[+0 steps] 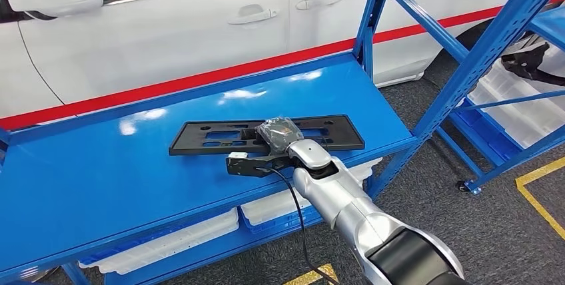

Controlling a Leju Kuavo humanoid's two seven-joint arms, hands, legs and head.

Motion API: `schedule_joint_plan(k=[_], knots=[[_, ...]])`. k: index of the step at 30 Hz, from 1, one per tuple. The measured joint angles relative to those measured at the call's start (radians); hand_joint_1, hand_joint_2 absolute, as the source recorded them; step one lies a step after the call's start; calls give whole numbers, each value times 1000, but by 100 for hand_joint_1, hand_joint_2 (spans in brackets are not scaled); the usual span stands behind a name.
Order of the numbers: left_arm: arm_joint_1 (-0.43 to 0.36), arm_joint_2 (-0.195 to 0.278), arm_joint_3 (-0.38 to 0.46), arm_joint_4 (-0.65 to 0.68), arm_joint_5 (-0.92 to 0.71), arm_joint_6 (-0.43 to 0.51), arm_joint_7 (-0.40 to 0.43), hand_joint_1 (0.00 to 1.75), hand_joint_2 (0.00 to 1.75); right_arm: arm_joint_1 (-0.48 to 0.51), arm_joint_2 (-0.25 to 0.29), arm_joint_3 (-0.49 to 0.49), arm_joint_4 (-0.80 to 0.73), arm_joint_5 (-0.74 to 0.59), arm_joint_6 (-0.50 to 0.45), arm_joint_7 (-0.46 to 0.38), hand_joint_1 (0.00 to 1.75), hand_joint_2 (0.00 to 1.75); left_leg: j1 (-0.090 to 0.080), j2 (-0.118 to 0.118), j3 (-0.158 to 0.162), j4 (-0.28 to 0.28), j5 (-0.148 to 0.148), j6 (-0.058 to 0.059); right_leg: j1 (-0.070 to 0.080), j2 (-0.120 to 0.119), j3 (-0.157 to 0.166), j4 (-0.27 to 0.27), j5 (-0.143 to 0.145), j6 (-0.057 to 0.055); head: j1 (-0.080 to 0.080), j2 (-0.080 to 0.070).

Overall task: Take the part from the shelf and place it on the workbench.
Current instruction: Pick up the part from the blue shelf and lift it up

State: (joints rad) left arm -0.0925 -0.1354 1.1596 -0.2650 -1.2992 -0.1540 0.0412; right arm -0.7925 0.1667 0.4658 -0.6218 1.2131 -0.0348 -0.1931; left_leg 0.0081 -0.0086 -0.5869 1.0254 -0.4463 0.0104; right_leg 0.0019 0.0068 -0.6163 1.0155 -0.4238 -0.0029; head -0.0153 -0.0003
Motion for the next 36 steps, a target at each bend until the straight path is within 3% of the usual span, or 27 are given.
schedule_joint_plan(k=[8,15,22,30,36], knots=[[1,0,13,-7,-1,4,68,0,175,19,-1,-1,0,-21,-36,-17,168,175,0,0,1,0,0,0,0,0,1,0,0,0,0,0],[9,-1,22,-28,-5,-24,108,0,175,21,-21,-2,-16,-54,-91,-86,168,175,0,0,1,0,0,0,0,0,1,0,0,0,0,0],[18,-10,26,-66,-20,-44,113,0,175,36,-57,-24,-175,-81,-108,-101,168,175,0,0,0,0,0,0,0,0,0,0,0,0,0,0],[22,-25,27,-82,-39,-52,112,0,175,99,-99,-26,-337,41,-235,-75,168,175,0,0,-1,0,0,0,0,0,-2,0,0,-1,0,0],[23,-28,27,-87,-53,-60,107,0,175,130,-125,-26,-412,82,-266,-82,168,175,0,0,-2,0,0,0,0,0,-2,0,-1,-1,0,0]])
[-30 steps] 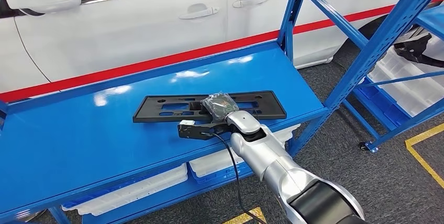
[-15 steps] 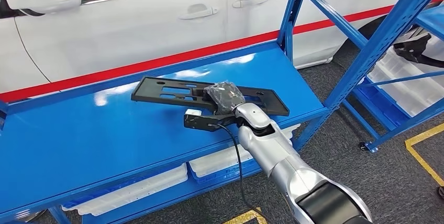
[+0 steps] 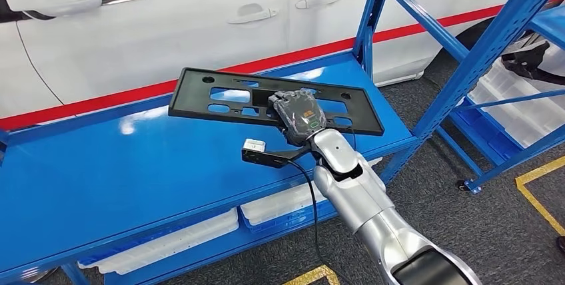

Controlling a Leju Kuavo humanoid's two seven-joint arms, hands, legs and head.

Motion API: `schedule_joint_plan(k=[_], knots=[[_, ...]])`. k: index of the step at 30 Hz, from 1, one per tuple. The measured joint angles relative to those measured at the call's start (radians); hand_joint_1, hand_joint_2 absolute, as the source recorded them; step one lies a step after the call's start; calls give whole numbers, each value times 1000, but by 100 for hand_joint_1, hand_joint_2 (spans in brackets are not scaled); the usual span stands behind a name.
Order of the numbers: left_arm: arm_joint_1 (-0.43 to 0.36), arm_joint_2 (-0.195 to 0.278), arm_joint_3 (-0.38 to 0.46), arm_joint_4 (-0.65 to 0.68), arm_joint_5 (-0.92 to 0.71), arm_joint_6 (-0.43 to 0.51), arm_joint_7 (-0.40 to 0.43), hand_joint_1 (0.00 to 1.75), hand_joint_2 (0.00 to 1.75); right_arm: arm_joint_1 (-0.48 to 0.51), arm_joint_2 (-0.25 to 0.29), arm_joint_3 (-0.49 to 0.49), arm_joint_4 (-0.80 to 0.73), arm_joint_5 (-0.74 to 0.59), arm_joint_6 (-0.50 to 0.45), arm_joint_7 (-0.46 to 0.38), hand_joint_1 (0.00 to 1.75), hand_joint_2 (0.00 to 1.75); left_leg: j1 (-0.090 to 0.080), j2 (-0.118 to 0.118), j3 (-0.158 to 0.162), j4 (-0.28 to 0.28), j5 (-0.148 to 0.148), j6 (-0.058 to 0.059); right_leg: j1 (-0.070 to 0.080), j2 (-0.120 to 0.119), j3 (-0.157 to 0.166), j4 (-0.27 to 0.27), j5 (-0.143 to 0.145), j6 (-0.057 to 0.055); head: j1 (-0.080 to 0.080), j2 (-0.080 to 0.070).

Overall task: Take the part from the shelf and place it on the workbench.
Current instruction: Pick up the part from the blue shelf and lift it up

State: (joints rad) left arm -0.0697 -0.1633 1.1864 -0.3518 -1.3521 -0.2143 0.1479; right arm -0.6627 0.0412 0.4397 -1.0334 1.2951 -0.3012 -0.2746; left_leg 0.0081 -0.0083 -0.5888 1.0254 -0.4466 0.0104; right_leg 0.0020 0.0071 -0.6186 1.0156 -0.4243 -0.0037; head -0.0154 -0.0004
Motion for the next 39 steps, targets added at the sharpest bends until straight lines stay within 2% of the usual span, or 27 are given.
schedule_joint_plan(k=[8,12,16,18,19,20,22,23,24,25,26,27,29,30,33,34,35,36,38,39], knots=[[1,0,-1,-1,-22,-5,0,0,175,18,-33,13,-73,33,-30,-33,168,175,-4,0,-1,1,0,1,-4,0,0,-1,0,1,0,0],[3,1,-3,-1,-31,-3,3,0,175,29,-53,39,-120,5,-22,-63,168,175,-6,0,-1,1,-1,2,-7,0,0,-1,1,2,0,0],[3,4,-2,-1,-33,-3,3,0,175,36,-70,69,-158,-19,-9,-78,168,175,-10,0,-2,5,0,8,-11,-1,1,-2,4,10,0,0],[3,5,-2,-1,-34,-2,3,0,175,38,-78,80,-174,-33,-3,-86,168,175,-5,1,-1,-3,10,16,-10,1,1,0,0,16,0,0],[2,5,-2,-1,-35,-1,3,0,175,39,-84,84,-184,-41,-1,-90,168,175,-1,3,0,-9,16,21,-10,2,-3,13,-18,19,0,0],[1,5,-2,-1,-37,0,3,0,175,41,-90,89,-194,-51,1,-94,168,175,2,5,0,-15,22,27,-10,2,-15,45,-47,21,0,0],[1,5,-2,-1,-39,2,3,0,175,48,-102,98,-217,-72,8,-102,168,175,3,7,-5,-18,28,31,-15,0,-57,162,-126,25,0,0],[1,6,-2,-1,-40,3,3,0,175,55,-107,104,-228,-81,13,-104,168,175,3,7,-9,-16,30,31,-17,0,-79,227,-155,28,0,0],[2,6,-2,-1,-40,4,3,0,175,63,-111,109,-239,-86,17,-106,168,175,3,7,-14,-14,31,29,-21,-1,-91,269,-169,32,0,0],[2,6,-2,-1,-41,5,3,0,175,70,-116,114,-249,-90,20,-107,168,175,4,8,-19,-11,33,27,-24,-1,-86,276,-163,34,0,0],[2,6,-2,-1,-41,6,3,0,175,75,-120,119,-260,-91,22,-107,168,175,5,8,-24,-7,35,25,-28,-2,-62,243,-142,36,0,0],[1,6,-2,-1,-41,7,3,0,175,78,-124,123,-272,-91,23,-107,168,175,5,8,-29,-2,36,21,-32,-4,-20,175,-112,37,0,0],[1,7,-2,-1,-41,8,3,0,175,80,-131,129,-296,-91,24,-107,168,175,5,7,-38,4,39,10,-31,-4,51,54,-76,35,0,0],[1,8,-2,-1,-41,10,3,0,175,80,-134,131,-306,-92,24,-106,168,175,5,6,-40,6,42,2,-29,-4,66,23,-70,31,0,0],[2,10,-2,-1,-41,12,3,0,175,84,-142,136,-330,-92,24,-105,168,175,6,5,-48,5,53,-22,-22,-2,54,14,-57,10,0,0],[3,11,-2,-1,-41,12,3,0,175,85,-143,137,-335,-92,25,-105,168,175,8,5,-55,13,41,-28,-22,-3,47,11,-50,0,0,0],[4,11,-2,-1,-41,12,3,0,175,86,-145,137,-340,-92,25,-104,168,175,10,5,-67,37,14,-32,-23,-5,40,8,-41,-10,0,0],[5,12,-2,0,-41,12,3,0,175,87,-145,138,-344,-92,26,-104,168,175,12,6,-84,83,-30,-35,-23,-6,30,6,-31,-18,0,0],[5,12,-2,0,-41,12,3,0,175,89,-148,138,-350,-92,26,-103,168,175,12,5,-123,213,-120,-37,-18,-7,8,7,-15,-26,0,0],[5,12,-2,1,-42,12,3,0,175,91,-149,139,-351,-92,27,-103,168,175,12,5,-133,269,-145,-38,-14,-7,-4,8,-6,-27,0,0]])
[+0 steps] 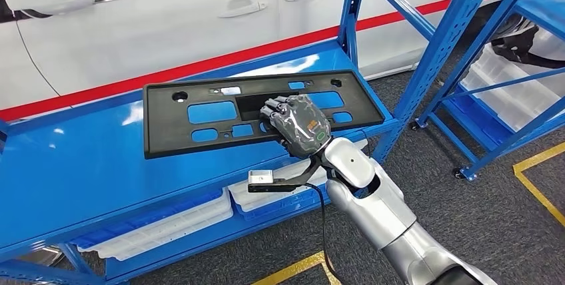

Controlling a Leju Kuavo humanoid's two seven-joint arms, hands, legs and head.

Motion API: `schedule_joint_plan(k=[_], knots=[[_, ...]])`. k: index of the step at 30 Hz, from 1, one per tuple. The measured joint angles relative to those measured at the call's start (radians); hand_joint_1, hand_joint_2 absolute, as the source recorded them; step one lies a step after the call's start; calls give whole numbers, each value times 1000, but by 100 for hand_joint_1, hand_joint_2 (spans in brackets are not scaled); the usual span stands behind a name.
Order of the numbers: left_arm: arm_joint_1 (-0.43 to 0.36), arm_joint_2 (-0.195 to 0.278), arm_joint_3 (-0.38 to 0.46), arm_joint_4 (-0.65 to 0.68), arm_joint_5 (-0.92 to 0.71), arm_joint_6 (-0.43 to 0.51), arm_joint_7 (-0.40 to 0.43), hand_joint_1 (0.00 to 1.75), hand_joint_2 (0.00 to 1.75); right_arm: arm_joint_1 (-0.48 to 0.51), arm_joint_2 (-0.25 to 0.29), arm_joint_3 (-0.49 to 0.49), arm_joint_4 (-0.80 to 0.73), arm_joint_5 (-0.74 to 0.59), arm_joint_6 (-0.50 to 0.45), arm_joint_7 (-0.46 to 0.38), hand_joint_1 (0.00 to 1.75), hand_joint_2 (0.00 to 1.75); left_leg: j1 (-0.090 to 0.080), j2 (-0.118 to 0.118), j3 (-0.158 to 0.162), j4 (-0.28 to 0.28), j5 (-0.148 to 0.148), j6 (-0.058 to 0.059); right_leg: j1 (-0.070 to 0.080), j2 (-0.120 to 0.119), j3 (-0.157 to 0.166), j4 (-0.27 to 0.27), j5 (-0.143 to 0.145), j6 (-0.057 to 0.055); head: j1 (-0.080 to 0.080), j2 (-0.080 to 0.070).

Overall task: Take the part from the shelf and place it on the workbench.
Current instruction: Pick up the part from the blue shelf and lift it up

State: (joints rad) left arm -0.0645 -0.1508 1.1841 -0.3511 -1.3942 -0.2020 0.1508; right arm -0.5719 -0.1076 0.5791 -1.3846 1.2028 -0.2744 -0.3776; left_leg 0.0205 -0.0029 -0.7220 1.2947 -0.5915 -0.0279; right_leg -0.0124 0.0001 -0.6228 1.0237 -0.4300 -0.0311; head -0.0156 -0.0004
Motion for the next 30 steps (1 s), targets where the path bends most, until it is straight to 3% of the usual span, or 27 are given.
schedule_joint_plan(k=[1,2,4,6,8,10,11,12,14,15,16,17,19,21,22,23,25,26,27,29,30], knots=[[0,0,0,0,-1,0,0,0,175,2,-2,1,-1,0,0,0,168,175,0,0,4,27,-3,0,3,0,-12,1,9,0,0,0],[0,1,0,0,-2,0,1,0,175,4,-4,2,-3,-1,1,1,168,175,0,0,26,18,12,2,5,0,-24,2,17,0,0,0],[-1,3,0,0,-5,0,2,0,175,8,-8,4,-13,-4,1,6,168,175,-2,0,121,-103,58,12,8,0,-44,7,32,4,0,0],[-4,4,0,0,-7,0,3,0,175,9,-14,4,-28,-11,1,12,168,175,-7,-2,209,-234,68,22,10,0,-55,11,46,14,0,0],[-5,5,0,0,-8,0,4,0,175,11,-19,4,-44,-17,1,16,168,175,-15,-3,229,-275,65,31,8,0,-57,8,61,26,0,0],[-5,4,0,1,-10,0,6,0,175,15,-28,4,-63,-19,2,17,168,175,-13,-1,220,-281,84,44,7,1,-60,5,66,39,0,0],[-5,4,0,1,-11,0,6,0,175,18,-33,3,-74,-20,4,17,168,175,-11,2,212,-285,97,54,6,1,-67,19,44,43,0,0],[-6,4,0,1,-12,0,7,0,175,21,-40,3,-85,-20,5,17,168,175,-9,5,202,-289,111,61,5,1,-80,51,3,47,1,0],[-6,5,0,2,-16,-1,7,0,175,30,-53,2,-106,-20,8,18,168,175,-9,8,172,-289,136,70,0,1,-111,169,-102,53,1,0],[-6,5,0,2,-18,-1,7,0,175,37,-58,2,-114,-20,8,18,168,175,-10,8,157,-287,147,70,-1,1,-122,231,-131,57,1,0],[-6,5,0,2,-21,-2,7,0,175,44,-63,2,-121,-20,8,18,168,175,-10,8,141,-284,157,69,-2,1,-123,274,-137,60,1,0],[-6,5,0,2,-22,-3,7,0,175,50,-67,2,-127,-20,8,18,168,175,-10,9,125,-280,166,67,-2,1,-109,285,-121,61,1,0],[-6,4,-1,2,-26,-5,7,0,175,59,-75,2,-139,-20,7,18,168,175,-11,9,98,-271,181,61,-2,1,-27,202,-73,58,1,0],[-6,4,-3,2,-28,-7,6,0,175,62,-80,-1,-153,-20,7,18,168,175,-13,8,80,-265,196,52,2,1,77,61,-74,48,0,0],[-6,4,-4,2,-29,-8,6,0,175,63,-82,-3,-159,-20,7,18,168,175,-13,8,77,-265,203,46,5,2,106,13,-83,43,0,0],[-6,4,-4,2,-29,-9,5,0,175,63,-84,-5,-163,-21,7,18,168,175,-12,8,75,-268,211,40,9,2,116,-10,-89,37,0,0],[-4,4,-4,2,-30,-13,3,0,175,66,-87,-8,-166,-21,7,19,168,175,-10,6,70,-271,221,27,10,0,104,-18,-71,24,0,0],[-2,4,-4,2,-30,-16,3,0,175,67,-88,-9,-167,-22,8,20,168,175,-9,6,62,-260,204,21,8,-2,95,-21,-60,14,0,0],[0,4,-4,2,-30,-20,4,0,175,68,-89,-9,-167,-22,9,20,168,175,-8,5,50,-232,167,15,5,-4,84,-24,-47,6,0,0],[4,3,-4,1,-32,-29,5,0,175,72,-90,-10,-167,-21,11,21,168,175,-6,4,19,-124,62,8,5,-5,56,-24,-22,-3,-1,0],[4,2,-4,0,-33,-34,6,0,175,74,-90,-11,-167,-20,12,21,168,175,-6,4,7,-60,25,5,6,-5,40,-23,-11,-4,0,0]])
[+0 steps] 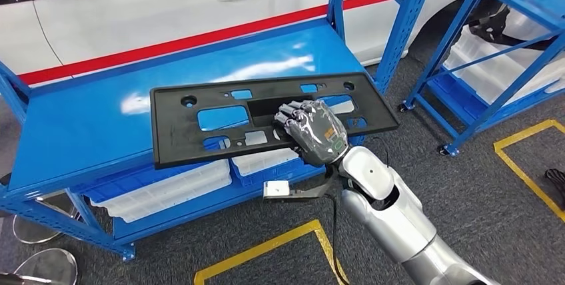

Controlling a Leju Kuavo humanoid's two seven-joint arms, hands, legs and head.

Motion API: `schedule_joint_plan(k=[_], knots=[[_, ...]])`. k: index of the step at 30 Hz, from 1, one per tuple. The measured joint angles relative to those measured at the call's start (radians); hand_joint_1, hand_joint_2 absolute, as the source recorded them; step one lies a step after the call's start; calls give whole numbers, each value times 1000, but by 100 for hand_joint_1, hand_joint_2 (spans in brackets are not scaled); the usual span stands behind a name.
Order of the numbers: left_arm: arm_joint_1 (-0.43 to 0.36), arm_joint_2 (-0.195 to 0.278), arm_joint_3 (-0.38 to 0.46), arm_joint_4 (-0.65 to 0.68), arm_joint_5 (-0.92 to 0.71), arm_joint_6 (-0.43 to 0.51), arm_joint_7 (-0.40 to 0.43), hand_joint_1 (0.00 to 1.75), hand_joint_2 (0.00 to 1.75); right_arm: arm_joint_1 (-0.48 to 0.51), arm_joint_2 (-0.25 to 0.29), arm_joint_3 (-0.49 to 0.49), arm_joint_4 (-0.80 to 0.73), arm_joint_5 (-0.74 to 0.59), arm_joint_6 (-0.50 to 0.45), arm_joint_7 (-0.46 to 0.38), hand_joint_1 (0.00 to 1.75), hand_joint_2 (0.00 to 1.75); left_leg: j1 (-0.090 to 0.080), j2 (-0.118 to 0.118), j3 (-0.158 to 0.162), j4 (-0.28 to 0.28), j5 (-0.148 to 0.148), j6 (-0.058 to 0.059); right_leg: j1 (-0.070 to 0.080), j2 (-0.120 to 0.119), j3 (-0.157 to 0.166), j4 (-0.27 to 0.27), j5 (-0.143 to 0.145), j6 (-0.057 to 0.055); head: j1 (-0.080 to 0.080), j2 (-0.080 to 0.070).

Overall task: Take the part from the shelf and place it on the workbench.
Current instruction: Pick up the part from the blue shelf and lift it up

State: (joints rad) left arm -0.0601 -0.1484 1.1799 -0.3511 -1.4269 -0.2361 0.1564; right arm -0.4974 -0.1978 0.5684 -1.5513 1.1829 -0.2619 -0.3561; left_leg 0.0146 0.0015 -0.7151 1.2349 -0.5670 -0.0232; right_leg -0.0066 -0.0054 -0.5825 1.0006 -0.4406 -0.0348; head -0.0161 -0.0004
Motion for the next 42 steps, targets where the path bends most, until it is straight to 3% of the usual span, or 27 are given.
schedule_joint_plan(k=[1,3,4,5,7,9,11,12,15,16,17,18,20,22,23,24,26,28,30,31,32,33,35,36,38,40,42], knots=[[0,-1,0,-2,-2,-4,0,0,175,3,-1,-1,0,1,1,1,168,175,0,0,-3,50,-13,-2,1,0,-17,2,12,1,0,0],[1,-2,0,-8,-7,-9,0,0,175,8,-2,-2,0,4,4,4,168,175,0,0,31,67,27,-2,2,-1,-53,9,34,4,0,0],[1,-2,0,-11,-9,-11,0,0,175,10,-2,-2,0,5,4,5,168,175,0,0,72,27,57,0,2,-1,-70,14,44,7,0,0],[0,-2,0,-14,-9,-12,0,0,175,11,-3,-3,0,5,4,6,168,175,0,0,124,-38,67,3,2,-1,-85,21,53,10,0,0],[-2,-2,0,-20,-9,-14,0,0,175,12,-5,-5,0,5,4,7,168,175,-5,-2,214,-171,45,14,4,-1,-101,29,69,21,0,0],[-2,-3,0,-23,-10,-14,0,0,175,13,-6,-7,-1,5,4,8,168,175,-11,-4,242,-224,28,27,3,-2,-103,27,87,34,0,0],[-1,-5,0,-24,-10,-15,0,0,175,14,-8,-10,0,6,5,8,168,175,-9,-1,227,-226,49,43,1,0,-109,26,86,45,0,0],[-2,-6,0,-24,-10,-15,0,0,175,14,-9,-11,0,6,5,8,168,175,-7,2,216,-229,63,53,-1,2,-119,43,58,49,0,0],[-2,-7,0,-27,-10,-15,-1,0,175,16,-12,-16,0,6,7,9,168,175,-7,7,169,-229,105,68,-5,4,-167,203,-96,58,1,0],[-1,-7,0,-28,-12,-15,-3,0,175,17,-13,-17,0,6,8,10,168,175,-8,7,151,-227,118,67,-6,4,-176,266,-120,61,1,0],[-1,-7,1,-28,-14,-14,-5,0,175,19,-14,-18,0,6,8,11,168,175,-9,7,133,-224,131,66,-7,4,-174,308,-117,63,1,0],[-1,-7,1,-28,-16,-14,-7,0,175,22,-15,-19,1,6,9,11,168,175,-10,7,114,-221,142,64,-7,4,-157,320,-94,63,1,0],[-2,-7,1,-28,-19,-13,-10,0,175,25,-15,-21,1,6,11,12,168,175,-11,7,83,-213,161,59,-7,4,-70,240,-45,57,1,0],[-2,-8,1,-28,-23,-13,-13,0,175,25,-16,-25,1,6,11,13,168,175,-14,6,66,-208,178,50,-2,4,41,91,-62,47,0,0],[-2,-8,1,-28,-25,-13,-13,0,175,24,-16,-28,1,6,11,14,168,175,-14,5,63,-209,187,45,1,4,75,38,-78,42,0,0],[-2,-9,1,-28,-26,-13,-14,0,175,24,-16,-31,2,6,12,14,168,175,-14,5,61,-212,197,39,5,4,90,9,-87,38,0,0],[1,-9,1,-29,-27,-13,-15,0,175,25,-17,-34,3,6,14,17,168,175,-12,3,55,-216,207,27,5,2,78,-3,-68,25,0,0],[3,-9,3,-30,-27,-14,-16,0,175,26,-17,-37,5,6,20,21,168,175,-10,1,33,-173,148,19,0,-2,55,-8,-41,7,0,0],[4,-11,5,-30,-27,-17,-16,0,175,27,-17,-39,6,5,30,25,168,175,-6,1,2,-57,38,13,0,-4,22,-8,-14,-2,0,0],[4,-11,6,-31,-27,-17,-16,0,175,27,-17,-40,7,4,35,27,168,175,-5,1,-9,8,4,10,1,-5,4,-6,-1,-2,0,0],[3,-12,8,-32,-27,-18,-16,0,175,28,-17,-42,8,3,39,29,168,175,-5,1,-12,59,-5,7,2,-5,-14,-4,11,-1,0,0],[3,-12,10,-33,-27,-19,-16,0,175,28,-17,-42,9,2,42,30,168,175,-5,1,-2,83,12,6,3,-6,-33,0,23,1,0,0],[3,-12,15,-38,-26,-20,-16,0,175,29,-17,-43,10,1,48,31,168,175,-5,1,69,30,70,7,2,-7,-69,11,44,6,0,0],[2,-12,17,-41,-25,-21,-16,0,175,29,-17,-44,9,1,49,31,168,175,-5,0,127,-40,76,9,3,-6,-84,17,53,10,0,0],[0,-13,19,-48,-23,-23,-16,0,175,29,-17,-46,9,0,51,32,168,175,-9,-1,224,-181,44,17,4,-7,-101,27,70,20,0,0],[0,-15,21,-53,-20,-23,-17,0,175,28,-17,-48,9,-1,54,32,168,175,-13,-2,248,-234,26,29,4,-8,-104,25,90,32,0,0],[1,-19,25,-56,-19,-24,-17,0,175,28,-17,-49,10,-2,56,32,168,175,-11,2,231,-235,50,45,1,-5,-113,33,77,44,0,0]])
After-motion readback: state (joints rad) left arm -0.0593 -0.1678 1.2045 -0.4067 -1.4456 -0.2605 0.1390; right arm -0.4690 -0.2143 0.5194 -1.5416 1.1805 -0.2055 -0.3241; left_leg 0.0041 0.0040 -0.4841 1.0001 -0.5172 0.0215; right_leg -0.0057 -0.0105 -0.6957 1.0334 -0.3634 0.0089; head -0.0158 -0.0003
